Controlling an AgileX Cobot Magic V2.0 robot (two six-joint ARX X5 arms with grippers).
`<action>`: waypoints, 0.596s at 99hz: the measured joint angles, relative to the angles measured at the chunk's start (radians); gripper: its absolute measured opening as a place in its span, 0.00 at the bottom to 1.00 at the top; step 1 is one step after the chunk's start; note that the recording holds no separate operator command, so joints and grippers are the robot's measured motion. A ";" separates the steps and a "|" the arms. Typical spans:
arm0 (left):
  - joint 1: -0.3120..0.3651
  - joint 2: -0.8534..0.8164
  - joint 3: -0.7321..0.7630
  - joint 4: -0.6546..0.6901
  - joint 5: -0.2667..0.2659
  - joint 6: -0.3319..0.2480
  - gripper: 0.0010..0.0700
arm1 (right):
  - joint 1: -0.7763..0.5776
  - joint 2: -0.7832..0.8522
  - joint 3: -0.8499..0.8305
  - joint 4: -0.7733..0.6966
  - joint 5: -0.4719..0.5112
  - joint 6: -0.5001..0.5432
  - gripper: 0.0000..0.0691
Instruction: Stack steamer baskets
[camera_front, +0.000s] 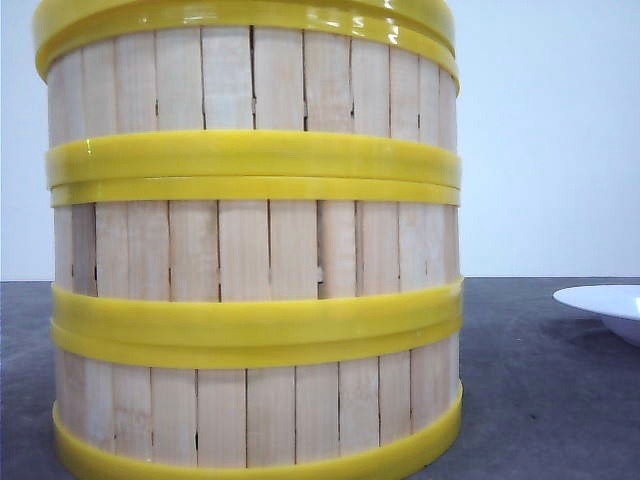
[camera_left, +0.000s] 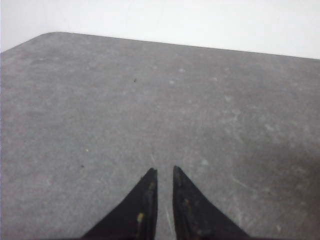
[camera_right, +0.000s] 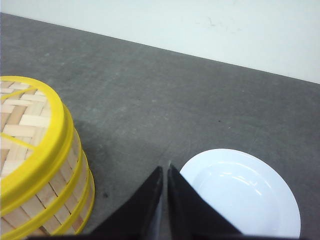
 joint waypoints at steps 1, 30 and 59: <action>0.000 0.000 -0.003 0.000 0.000 0.000 0.03 | 0.000 0.000 0.000 0.000 0.000 0.000 0.02; 0.000 -0.001 -0.010 -0.002 0.000 0.007 0.03 | 0.000 0.000 0.000 0.000 0.000 0.000 0.02; 0.000 -0.001 -0.010 -0.002 0.000 0.008 0.03 | 0.000 0.000 0.000 0.000 0.000 0.000 0.02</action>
